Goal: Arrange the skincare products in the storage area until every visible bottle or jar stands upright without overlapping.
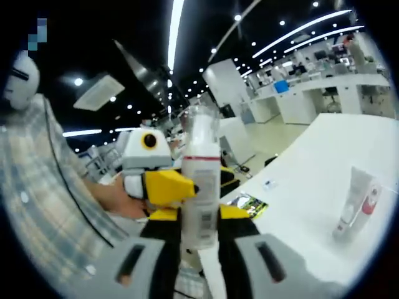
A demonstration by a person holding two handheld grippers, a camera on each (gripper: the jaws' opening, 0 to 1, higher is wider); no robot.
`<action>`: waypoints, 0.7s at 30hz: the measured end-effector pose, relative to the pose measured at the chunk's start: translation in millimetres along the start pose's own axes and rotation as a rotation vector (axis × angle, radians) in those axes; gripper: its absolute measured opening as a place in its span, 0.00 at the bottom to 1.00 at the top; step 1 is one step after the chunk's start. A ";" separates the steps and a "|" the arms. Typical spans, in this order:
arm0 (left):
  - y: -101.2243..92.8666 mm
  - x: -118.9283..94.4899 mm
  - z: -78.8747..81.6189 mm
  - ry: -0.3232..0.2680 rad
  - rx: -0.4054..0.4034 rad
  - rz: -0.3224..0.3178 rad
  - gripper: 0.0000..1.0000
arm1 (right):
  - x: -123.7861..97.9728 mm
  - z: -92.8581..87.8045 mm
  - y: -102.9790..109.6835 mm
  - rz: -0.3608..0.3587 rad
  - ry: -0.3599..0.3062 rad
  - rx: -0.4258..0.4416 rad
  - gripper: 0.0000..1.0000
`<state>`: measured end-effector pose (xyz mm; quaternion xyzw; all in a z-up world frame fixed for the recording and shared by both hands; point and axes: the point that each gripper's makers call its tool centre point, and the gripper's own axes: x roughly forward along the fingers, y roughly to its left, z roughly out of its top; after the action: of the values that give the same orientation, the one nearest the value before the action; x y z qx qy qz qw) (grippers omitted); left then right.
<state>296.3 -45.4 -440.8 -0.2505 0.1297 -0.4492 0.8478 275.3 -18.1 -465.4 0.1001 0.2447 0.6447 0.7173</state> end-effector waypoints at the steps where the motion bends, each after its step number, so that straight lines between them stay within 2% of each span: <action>1: -0.9 -0.4 -1.9 0.009 0.010 -0.012 0.24 | -0.3 -2.1 0.5 0.005 0.010 -0.013 0.19; 4: -2.2 -2.1 -8.0 0.042 0.011 -0.030 0.23 | 2.2 -9.2 2.3 0.034 0.035 0.005 0.20; 5: -0.8 -2.1 -9.8 0.051 0.034 -0.022 0.22 | 3.9 -10.9 1.8 0.035 0.034 0.016 0.21; 7: 3.9 -1.1 -17.5 0.086 0.082 0.009 0.22 | 7.1 -17.3 -1.0 0.018 0.049 0.009 0.22; 9: 12.7 -1.1 -23.1 0.097 0.116 0.053 0.22 | 6.6 -20.0 -4.0 0.001 0.047 -0.022 0.25; 12: 26.4 -6.9 -27.2 0.094 0.122 0.100 0.21 | -0.2 -23.7 -10.2 -0.028 0.048 -0.024 0.34; 13: 34.7 -11.4 -31.0 0.103 0.133 0.134 0.21 | -4.0 -25.7 -13.0 -0.038 0.052 -0.020 0.33; 15: 38.9 -14.1 -34.5 0.113 0.134 0.149 0.21 | -9.4 -27.0 -15.5 -0.045 0.052 -0.005 0.32; 16: 45.5 -18.7 -39.8 0.121 0.129 0.170 0.21 | -11.5 -26.7 -16.4 -0.050 0.047 -0.001 0.32; 19: 49.6 -23.0 -47.3 0.141 0.143 0.183 0.21 | -15.7 -17.9 -18.6 -0.076 0.000 0.005 0.32; 21: 48.0 -21.8 -54.3 0.177 0.194 0.183 0.21 | -14.1 -9.5 -18.5 -0.078 -0.046 0.021 0.33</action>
<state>293.3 -21.5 -512.5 -0.1139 0.1822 -0.4006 0.8907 286.3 -36.2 -478.9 0.1128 0.2386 0.6111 0.7463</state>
